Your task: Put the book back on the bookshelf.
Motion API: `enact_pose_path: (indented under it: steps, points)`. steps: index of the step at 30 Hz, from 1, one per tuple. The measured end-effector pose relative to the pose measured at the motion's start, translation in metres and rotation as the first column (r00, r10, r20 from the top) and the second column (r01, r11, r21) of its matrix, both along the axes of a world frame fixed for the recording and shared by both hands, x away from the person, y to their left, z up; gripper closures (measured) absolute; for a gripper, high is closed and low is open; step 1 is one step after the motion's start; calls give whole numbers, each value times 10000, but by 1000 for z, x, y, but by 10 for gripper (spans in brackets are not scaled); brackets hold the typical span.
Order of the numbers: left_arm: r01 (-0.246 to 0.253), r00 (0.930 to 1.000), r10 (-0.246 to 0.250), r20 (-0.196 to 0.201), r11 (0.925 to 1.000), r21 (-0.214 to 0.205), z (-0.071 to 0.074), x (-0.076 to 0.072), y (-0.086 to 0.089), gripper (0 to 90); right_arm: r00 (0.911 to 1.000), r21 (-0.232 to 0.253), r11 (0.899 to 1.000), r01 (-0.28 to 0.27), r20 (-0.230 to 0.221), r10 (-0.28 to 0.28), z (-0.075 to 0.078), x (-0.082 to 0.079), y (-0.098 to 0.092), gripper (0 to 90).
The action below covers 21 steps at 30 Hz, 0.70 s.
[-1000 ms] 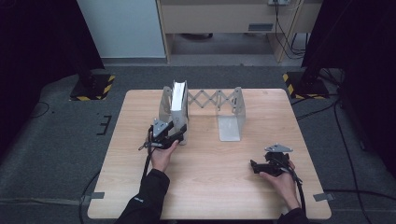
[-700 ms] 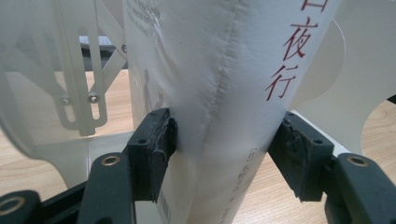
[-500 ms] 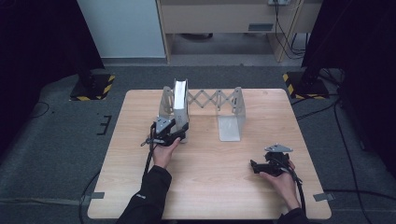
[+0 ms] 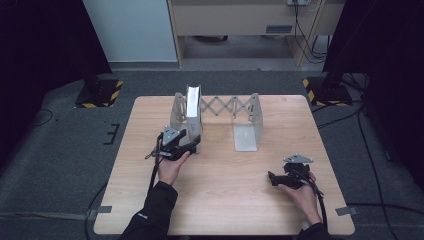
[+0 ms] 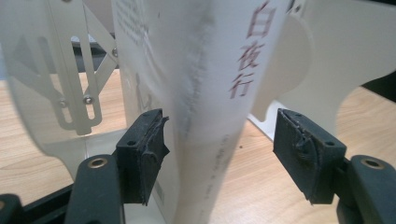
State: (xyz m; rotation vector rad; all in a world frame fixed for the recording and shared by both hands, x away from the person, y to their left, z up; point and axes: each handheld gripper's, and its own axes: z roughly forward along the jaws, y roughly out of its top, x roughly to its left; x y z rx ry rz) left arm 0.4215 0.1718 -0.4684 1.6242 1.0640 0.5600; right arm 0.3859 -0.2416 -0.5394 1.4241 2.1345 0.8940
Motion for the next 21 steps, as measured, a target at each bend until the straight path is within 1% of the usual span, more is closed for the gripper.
enact_pose_path:
  steps: [2, 4, 5, 6, 7, 9, 10, 12, 15, 16, 17, 19, 21]
  points:
    - [102, 9999, -101, -75, 9998, 143, -1, -7, 5, 315, 10000, 14, 10000, 6, -22, -6, 0, 0, 0, 34]
    - [147, 9995, -141, -266, 9996, 224, -3, -13, 10, 305, 10000, 25, 10000, 8, -7, -8, 0, 0, 0, 34]
    - [150, 9993, -140, -353, 9995, 268, -4, -16, 12, 302, 10000, 40, 10000, 38, -19, -38, 0, 0, 0, 34]
    - [125, 9994, -115, -341, 9995, 307, -5, -18, 14, 298, 10000, 20, 10000, 7, -18, -7, 0, 0, 0, 34]
    - [118, 9990, -103, -442, 9993, 357, -8, -22, 18, 298, 10000, 23, 10000, 18, -18, -18, 0, 0, 0, 34]
    - [164, 9967, -132, -803, 9991, 392, -12, -28, 23, 282, 10000, 33, 10000, 38, -26, -38, 0, 0, 0, 34]
    - [200, 9943, -145, -1057, 9985, 505, -16, -33, 26, 269, 10000, 8, 10000, -6, -9, 6, 0, 0, 0, 34]
    - [231, 9916, -140, -1289, 9973, 694, -22, -39, 30, 260, 10000, 7, 10000, -6, -4, 6, 0, 0, 0, 34]
    - [225, 9821, -33, -1881, 9947, 1002, -31, -46, 38, 249, 10000, -13, 10000, -41, 10, 41, 0, 0, 0, 34]
    - [244, 9788, 7, -2050, 9925, 1199, -34, -48, 41, 241, 10000, 11, 10000, -4, 13, 4, 0, 0, 0, 34]
    - [293, 9758, -2, -2185, 9911, 1298, -37, -49, 44, 235, 10000, -13, 10000, -23, 12, 23, 0, 0, 0, 34]
    - [311, 9711, 19, -2386, 9905, 1342, -42, -53, 48, 231, 10000, -17, 10000, -16, 16, 16, 0, 0, 0, 36]
    - [290, 9604, 162, -2783, 9871, 1577, -49, -55, 54, 225, 10000, 0, 10000, -25, -5, 25, 0, 0, 0, 40]
